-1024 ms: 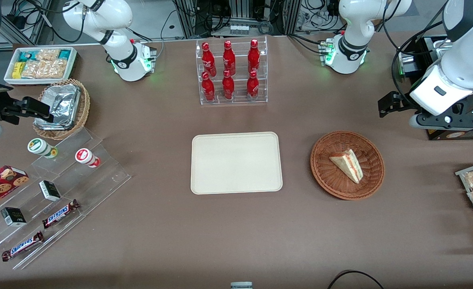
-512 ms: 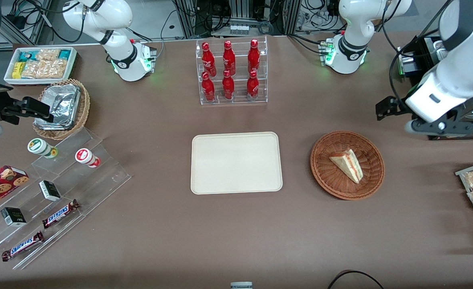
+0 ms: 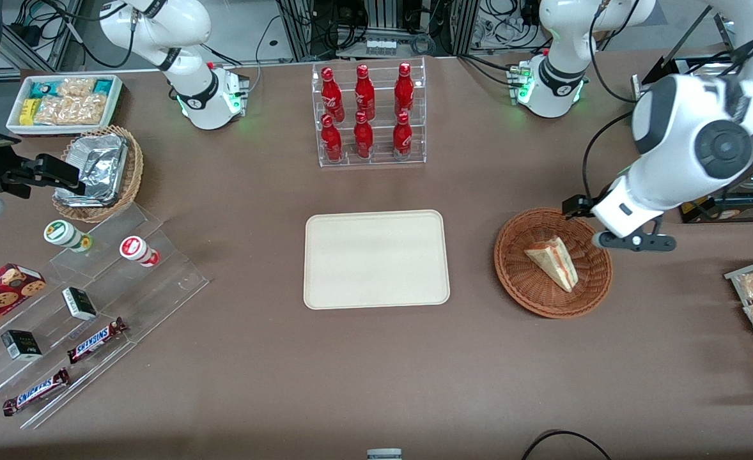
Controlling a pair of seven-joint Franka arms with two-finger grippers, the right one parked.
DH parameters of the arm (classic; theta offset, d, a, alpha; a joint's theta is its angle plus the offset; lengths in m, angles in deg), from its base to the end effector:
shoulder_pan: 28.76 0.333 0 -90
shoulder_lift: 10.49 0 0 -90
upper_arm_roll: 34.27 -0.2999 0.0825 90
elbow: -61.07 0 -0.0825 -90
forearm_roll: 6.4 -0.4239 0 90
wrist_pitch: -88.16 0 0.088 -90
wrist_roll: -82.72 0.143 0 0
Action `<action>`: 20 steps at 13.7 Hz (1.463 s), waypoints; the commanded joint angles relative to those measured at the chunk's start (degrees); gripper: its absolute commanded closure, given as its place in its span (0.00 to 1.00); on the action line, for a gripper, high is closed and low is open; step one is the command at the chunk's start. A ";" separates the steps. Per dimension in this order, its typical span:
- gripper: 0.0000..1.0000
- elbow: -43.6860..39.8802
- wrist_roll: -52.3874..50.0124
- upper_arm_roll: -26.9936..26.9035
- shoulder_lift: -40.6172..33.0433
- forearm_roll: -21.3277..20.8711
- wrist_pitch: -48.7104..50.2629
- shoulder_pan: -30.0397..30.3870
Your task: Place sandwich from basket to tray
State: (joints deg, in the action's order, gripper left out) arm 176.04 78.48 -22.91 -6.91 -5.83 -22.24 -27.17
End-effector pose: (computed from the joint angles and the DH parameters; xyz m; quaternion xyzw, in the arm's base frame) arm 0.5712 -0.0990 0.3437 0.9964 -0.0463 -0.0712 0.0020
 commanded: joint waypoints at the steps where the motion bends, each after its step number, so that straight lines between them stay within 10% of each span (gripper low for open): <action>1: 0.00 7.88 -0.85 0.16 -2.00 0.30 -7.71 0.00; 14: 0.00 10.97 -47.31 0.33 5.20 0.21 -22.22 -0.18; 20: 0.00 10.97 -49.55 0.33 10.12 0.21 -25.31 -0.27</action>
State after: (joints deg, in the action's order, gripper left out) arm 186.89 30.21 -22.68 2.10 -5.82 -46.16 -27.21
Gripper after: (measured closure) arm 0.000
